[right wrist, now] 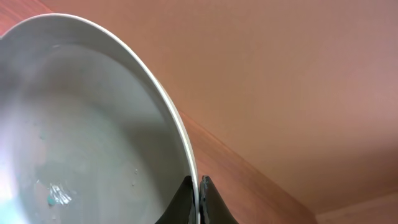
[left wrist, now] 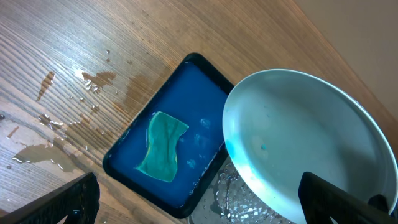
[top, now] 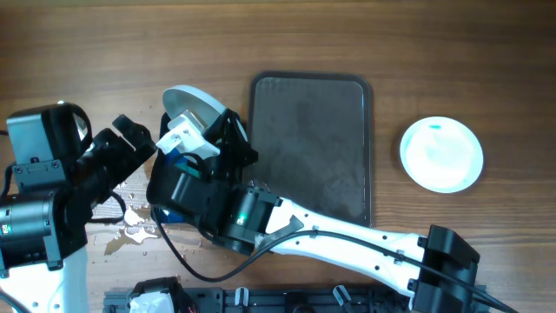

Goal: Clean dirty plates on tray and stack at the side
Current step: 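Tilt the plate over the blue tray with the right gripper, then lower the plate onto the stack at the right side, release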

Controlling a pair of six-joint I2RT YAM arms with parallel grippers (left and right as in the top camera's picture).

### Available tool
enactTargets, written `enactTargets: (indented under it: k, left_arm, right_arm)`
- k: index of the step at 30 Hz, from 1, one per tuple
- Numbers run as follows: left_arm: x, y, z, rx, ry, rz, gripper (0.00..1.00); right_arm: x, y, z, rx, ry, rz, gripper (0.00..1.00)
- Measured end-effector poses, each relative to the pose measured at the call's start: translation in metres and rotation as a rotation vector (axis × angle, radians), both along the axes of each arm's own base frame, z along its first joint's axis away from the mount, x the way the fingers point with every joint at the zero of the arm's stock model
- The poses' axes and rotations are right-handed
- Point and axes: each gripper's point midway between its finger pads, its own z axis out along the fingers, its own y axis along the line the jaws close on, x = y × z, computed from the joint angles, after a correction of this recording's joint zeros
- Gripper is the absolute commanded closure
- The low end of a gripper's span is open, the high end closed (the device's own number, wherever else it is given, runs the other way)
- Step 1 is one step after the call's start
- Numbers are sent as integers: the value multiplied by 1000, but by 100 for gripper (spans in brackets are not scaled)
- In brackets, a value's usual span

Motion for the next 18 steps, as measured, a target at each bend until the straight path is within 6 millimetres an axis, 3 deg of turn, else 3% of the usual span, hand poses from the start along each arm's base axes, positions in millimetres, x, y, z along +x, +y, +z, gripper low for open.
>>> enactTargets:
  k: [8,11,13,15,17,18]
  left_arm:
    - [0,0,0,0,0,0,0]
    - [0,0,0,0,-1,0,0]
    - [0,0,0,-1,-2,-1,0]
    - [1,-1,0,-3,-2,-2,0]
    - [1,-1,0,-3,-2,-2,0]
    - [1,-1,0,-3,-1,-2,0]
  right_arm:
    - [0,0,0,4,-1,0,96]
    - [12,-8,0,49,0,-34,96]
    - [40,-30,-25,105,122,-55,96]
    - [70,-51,-68,257,371,-42,96]
    - [85,-58,-95,463,617,18,96]
    - [96,-70,-97,588,719,40,95]
